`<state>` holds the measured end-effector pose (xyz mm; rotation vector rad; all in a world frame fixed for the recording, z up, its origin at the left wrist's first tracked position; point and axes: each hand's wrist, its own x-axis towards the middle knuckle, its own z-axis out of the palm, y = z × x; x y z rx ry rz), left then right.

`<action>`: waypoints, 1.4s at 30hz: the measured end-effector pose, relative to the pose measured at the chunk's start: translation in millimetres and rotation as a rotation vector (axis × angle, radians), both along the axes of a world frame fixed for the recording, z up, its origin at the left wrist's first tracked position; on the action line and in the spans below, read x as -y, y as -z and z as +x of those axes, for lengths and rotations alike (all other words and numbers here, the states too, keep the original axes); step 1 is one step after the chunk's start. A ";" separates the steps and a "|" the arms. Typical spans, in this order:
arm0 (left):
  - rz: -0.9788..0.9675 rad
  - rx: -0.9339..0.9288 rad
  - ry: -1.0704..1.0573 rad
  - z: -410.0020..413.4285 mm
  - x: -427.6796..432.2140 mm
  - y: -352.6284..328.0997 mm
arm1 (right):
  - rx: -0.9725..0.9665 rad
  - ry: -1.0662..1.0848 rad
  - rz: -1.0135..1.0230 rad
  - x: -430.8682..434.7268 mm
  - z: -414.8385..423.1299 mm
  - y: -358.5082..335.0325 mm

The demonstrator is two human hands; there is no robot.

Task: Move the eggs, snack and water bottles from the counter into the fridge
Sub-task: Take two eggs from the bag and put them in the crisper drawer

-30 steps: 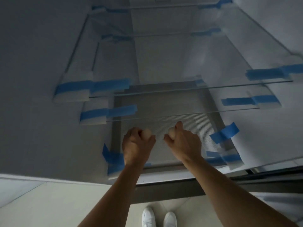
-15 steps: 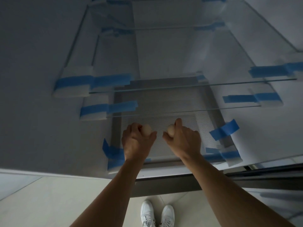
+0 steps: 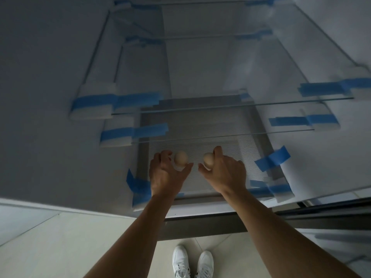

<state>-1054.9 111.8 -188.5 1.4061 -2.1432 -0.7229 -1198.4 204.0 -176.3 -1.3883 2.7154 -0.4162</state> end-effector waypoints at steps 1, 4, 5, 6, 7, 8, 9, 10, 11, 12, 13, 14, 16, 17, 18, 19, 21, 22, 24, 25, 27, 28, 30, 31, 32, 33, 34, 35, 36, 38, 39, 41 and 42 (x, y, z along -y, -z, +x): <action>0.002 0.002 0.007 0.6 -0.7 -0.9 | 0.001 -0.002 0.007 -0.2 0.0 -1.0; 0.000 0.013 0.018 1.4 -0.7 -1.8 | 0.001 -0.006 0.021 -1.5 -0.6 -2.9; -0.001 0.018 0.020 1.1 -0.9 -2.3 | 0.001 -0.008 0.019 -2.0 -1.1 -3.5; -0.003 0.023 0.021 0.8 -1.2 -2.7 | -0.001 -0.008 0.017 -2.9 -1.6 -4.1; -0.005 0.027 0.022 0.5 -1.7 -3.2 | -0.003 -0.008 0.014 -3.4 -2.1 -4.6; -0.006 0.030 0.023 0.8 -2.4 -4.0 | -0.002 -0.010 0.014 -4.1 -2.4 -4.9; -0.005 0.033 0.025 1.5 -3.0 -4.3 | 0.002 -0.011 0.012 -4.9 -3.0 -6.0; -0.001 0.037 0.029 2.5 -3.6 -4.6 | 0.009 -0.009 0.015 -5.8 -3.6 -7.1; 0.007 0.042 0.036 3.8 -4.4 -5.0 | 0.016 -0.004 0.019 -6.9 -4.5 -8.6; 0.019 0.049 0.042 5.0 -5.2 -5.8 | 0.024 0.003 0.025 -8.2 -5.7 -10.2; 0.026 0.056 0.046 6.3 -6.5 -7.8 | 0.031 0.011 0.023 -10.1 -7.0 -12.5; 0.035 0.064 0.046 8.3 -7.9 -9.4 | 0.040 0.018 0.019 -12.9 -7.9 -15.1; 0.052 0.080 0.039 15.3 -13.2 -16.1 | 0.055 0.027 -0.001 -20.6 -7.1 -21.8; 0.059 0.091 0.035 20.2 -17.4 -19.9 | 0.056 0.025 -0.013 -26.2 -5.5 -25.3; 0.060 0.106 0.028 25.9 -23.5 -24.3 | 0.053 0.021 -0.026 -33.0 -3.0 -28.6; 0.055 0.122 0.020 32.0 -30.7 -28.7 | 0.048 0.016 -0.044 -40.4 0.3 -31.9; 0.002 0.144 0.019 46.4 -48.6 -36.1 | 0.033 0.013 -0.080 -56.1 7.5 -35.4; -0.041 0.144 0.032 54.6 -58.6 -38.4 | 0.020 0.019 -0.089 -65.0 12.0 -36.3; -0.123 0.164 0.099 73.9 -78.7 -39.2 | -0.022 0.041 -0.111 -86.5 22.7 -35.0; -0.157 0.197 0.154 83.9 -89.1 -38.0 | -0.040 0.050 -0.129 -99.0 29.2 -32.3; -0.208 0.253 0.266 102.4 -107.8 -30.3 | -0.062 0.076 -0.154 -125.5 43.5 -21.6; -0.222 0.264 0.313 109.2 -114.7 -25.6 | -0.044 0.091 -0.149 -137.6 50.6 -14.4; -0.254 0.280 0.403 117.2 -120.1 -15.9 | 0.060 0.128 -0.104 -157.7 63.9 3.8; -0.275 0.285 0.442 118.7 -119.6 -11.8 | 0.117 0.140 -0.080 -165.3 69.5 14.9; -0.296 0.293 0.471 119.2 -117.4 -9.0 | 0.175 0.150 -0.072 -170.5 74.6 25.6; -0.307 0.306 0.494 118.7 -113.7 -6.1 | 0.248 0.167 -0.067 -173.4 78.7 37.0; -0.311 0.321 0.508 117.3 -109.5 -4.0 | 0.337 0.198 -0.061 -173.3 82.4 47.2; -0.309 0.337 0.519 115.7 -105.4 -2.3 | 0.430 0.241 -0.061 -171.4 85.3 57.1; -0.306 0.357 0.534 114.3 -101.6 -0.1 | 0.522 0.296 -0.078 -167.9 86.9 70.2; -0.301 0.406 0.577 112.1 -95.1 4.8 | 0.738 0.458 -0.150 -156.8 90.1 91.6; -0.297 0.422 0.596 111.4 -91.7 7.3 | 0.897 0.586 -0.214 -149.2 91.1 98.8; -0.287 0.445 0.611 110.2 -85.5 11.1 | 1.286 0.888 -0.398 -132.9 92.1 107.9; -0.285 0.453 0.607 109.4 -82.8 12.3 | 1.460 1.006 -0.505 -125.7 92.0 109.9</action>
